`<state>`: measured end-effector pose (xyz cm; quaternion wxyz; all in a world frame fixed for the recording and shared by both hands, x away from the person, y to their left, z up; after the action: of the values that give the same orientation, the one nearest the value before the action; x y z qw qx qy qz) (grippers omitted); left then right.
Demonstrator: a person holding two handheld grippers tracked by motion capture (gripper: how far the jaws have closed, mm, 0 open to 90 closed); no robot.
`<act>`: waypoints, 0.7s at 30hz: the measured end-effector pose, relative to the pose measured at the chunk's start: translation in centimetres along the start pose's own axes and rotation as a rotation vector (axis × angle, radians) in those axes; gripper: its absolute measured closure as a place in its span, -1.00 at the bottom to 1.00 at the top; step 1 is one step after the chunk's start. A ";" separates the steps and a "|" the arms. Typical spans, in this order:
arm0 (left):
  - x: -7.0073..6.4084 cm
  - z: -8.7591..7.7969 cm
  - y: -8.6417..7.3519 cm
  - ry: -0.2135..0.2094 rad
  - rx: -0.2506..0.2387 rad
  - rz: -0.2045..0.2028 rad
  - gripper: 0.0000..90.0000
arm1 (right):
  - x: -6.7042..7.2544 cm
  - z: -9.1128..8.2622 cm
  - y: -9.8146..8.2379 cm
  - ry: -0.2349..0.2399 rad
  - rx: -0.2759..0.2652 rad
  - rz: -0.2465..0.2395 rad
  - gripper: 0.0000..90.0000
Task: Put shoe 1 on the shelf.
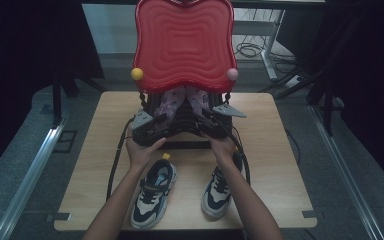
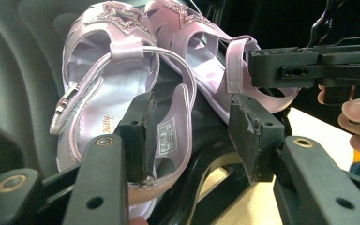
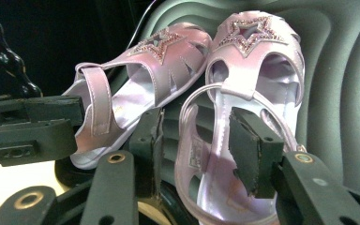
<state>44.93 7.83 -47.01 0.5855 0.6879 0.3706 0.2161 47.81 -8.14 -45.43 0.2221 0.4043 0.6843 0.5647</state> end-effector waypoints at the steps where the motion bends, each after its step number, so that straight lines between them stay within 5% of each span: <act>1: 0.0 -0.1 0.0 -0.004 0.004 0.000 0.14 | 0.0 -0.1 0.0 -0.001 -0.002 0.010 0.21; 21: 0.1 0.4 0.6 0.033 -0.001 0.003 -0.29 | 1.4 -0.6 0.0 0.082 -0.017 0.060 0.20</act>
<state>45.45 7.68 -46.48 0.5794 0.6844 0.3792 0.2285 46.56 -7.40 -45.11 0.1800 0.3993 0.6757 0.5929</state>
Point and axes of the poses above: each handheld gripper's, and its own axes: z roughly forward along the jaws, y roughly out of its top, x roughly to its left, the point moved 8 cm from there along z, roughly forward along the jaws, and after that the axes turned 1 degree about -x, right-handed, at the moved point
